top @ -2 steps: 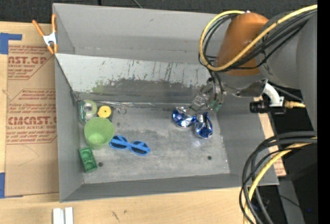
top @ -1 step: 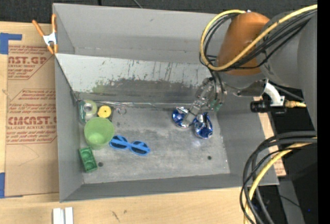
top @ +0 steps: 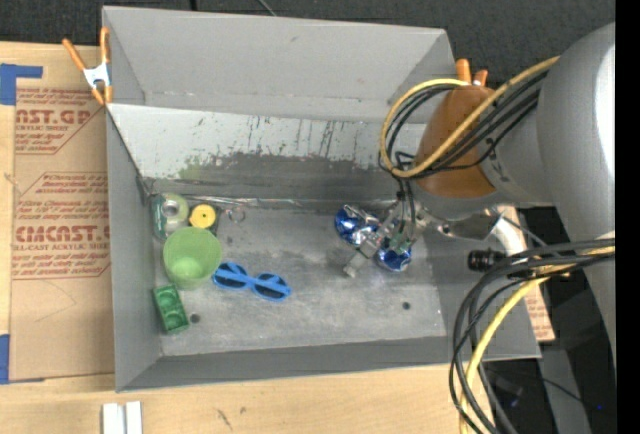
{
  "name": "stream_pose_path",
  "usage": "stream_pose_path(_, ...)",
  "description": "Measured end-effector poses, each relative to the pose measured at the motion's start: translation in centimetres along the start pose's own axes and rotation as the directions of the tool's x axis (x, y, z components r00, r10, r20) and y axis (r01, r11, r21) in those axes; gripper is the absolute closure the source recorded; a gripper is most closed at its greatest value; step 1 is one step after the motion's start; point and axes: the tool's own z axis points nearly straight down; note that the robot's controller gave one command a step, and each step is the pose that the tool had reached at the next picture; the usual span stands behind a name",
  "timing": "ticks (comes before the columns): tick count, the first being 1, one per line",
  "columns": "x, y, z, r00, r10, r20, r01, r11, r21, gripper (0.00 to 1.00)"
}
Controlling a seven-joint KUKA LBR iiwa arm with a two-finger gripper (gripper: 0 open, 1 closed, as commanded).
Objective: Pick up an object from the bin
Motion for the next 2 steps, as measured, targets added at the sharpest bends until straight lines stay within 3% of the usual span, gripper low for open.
stream_pose_path(1,-0.1,0.1,-0.2,1.0,-0.001,0.004,0.001,1.0,-0.003,1.0)
stream_pose_path(2,0.2,-2.7,-21.6,1.0,0.026,0.012,-0.026,1.0,-0.009,1.0)
